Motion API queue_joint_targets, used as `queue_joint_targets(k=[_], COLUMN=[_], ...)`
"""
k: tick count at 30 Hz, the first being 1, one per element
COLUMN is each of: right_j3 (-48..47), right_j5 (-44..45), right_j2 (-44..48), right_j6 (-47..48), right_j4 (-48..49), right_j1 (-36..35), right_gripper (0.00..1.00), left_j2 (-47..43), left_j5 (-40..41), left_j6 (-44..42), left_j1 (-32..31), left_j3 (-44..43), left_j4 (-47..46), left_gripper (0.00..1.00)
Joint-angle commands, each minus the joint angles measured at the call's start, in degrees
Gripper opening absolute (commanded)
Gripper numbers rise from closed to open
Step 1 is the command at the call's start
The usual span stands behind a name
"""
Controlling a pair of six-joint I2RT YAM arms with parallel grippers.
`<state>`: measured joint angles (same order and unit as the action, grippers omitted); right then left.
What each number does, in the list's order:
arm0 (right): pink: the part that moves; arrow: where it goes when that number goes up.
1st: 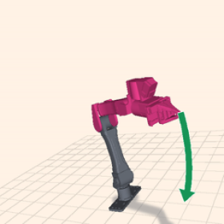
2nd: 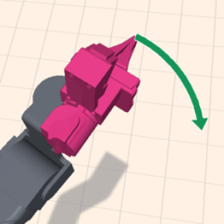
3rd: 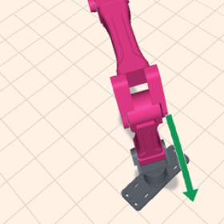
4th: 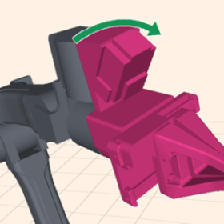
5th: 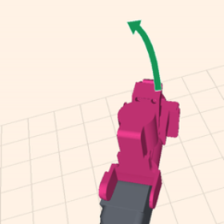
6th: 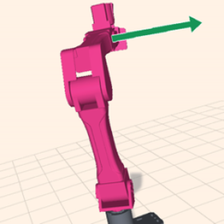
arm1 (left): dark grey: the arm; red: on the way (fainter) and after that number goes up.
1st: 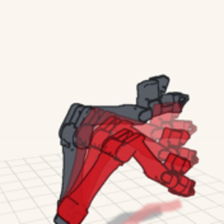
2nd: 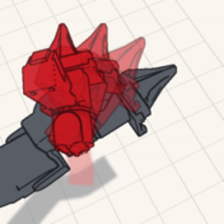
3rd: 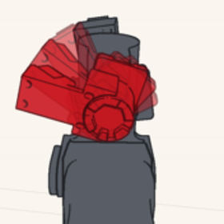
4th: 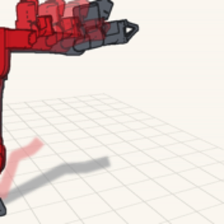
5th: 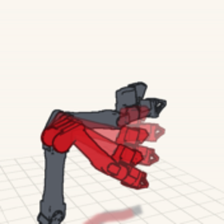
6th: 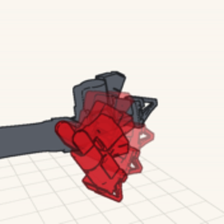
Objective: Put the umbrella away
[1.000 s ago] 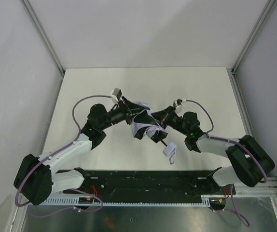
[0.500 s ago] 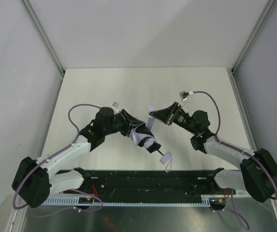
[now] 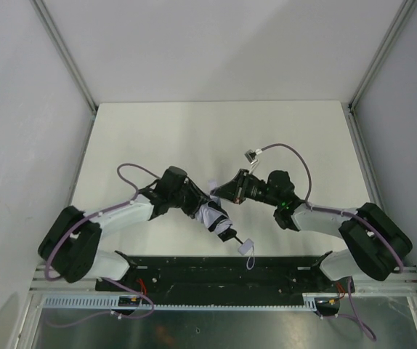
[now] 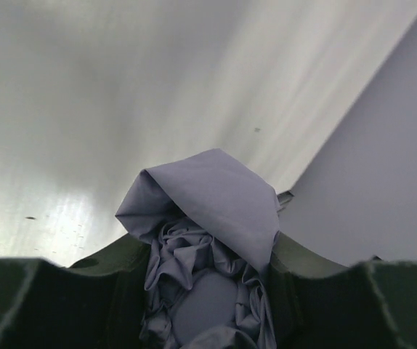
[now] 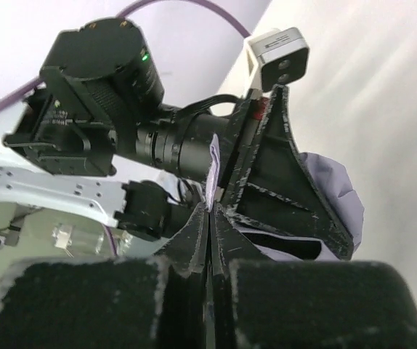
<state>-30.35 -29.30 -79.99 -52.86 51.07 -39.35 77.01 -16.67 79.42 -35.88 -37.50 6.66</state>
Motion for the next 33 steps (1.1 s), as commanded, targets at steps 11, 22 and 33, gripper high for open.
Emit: queue_joint_targets(k=[11,22,33], right_j3=[-4.27,-7.5,-7.62], right_j5=[-3.68,15.2,23.65], right_j2=[-10.02,-10.11,-16.16], right_j6=[16.74,21.83,23.17], right_j4=[3.89,-21.16,-32.57], right_j1=[-2.71,0.79,1.16], right_gripper=[0.0,0.0,0.08], left_j2=[14.93,18.9,19.94], left_j5=[9.31,10.16,15.71], left_j6=[-2.8,-0.14,0.21], left_j1=[-0.09,1.05,1.06], left_j3=[1.94,2.49,-0.21], left_j4=[8.34,8.5,8.48], left_gripper=[0.0,0.0,0.0])
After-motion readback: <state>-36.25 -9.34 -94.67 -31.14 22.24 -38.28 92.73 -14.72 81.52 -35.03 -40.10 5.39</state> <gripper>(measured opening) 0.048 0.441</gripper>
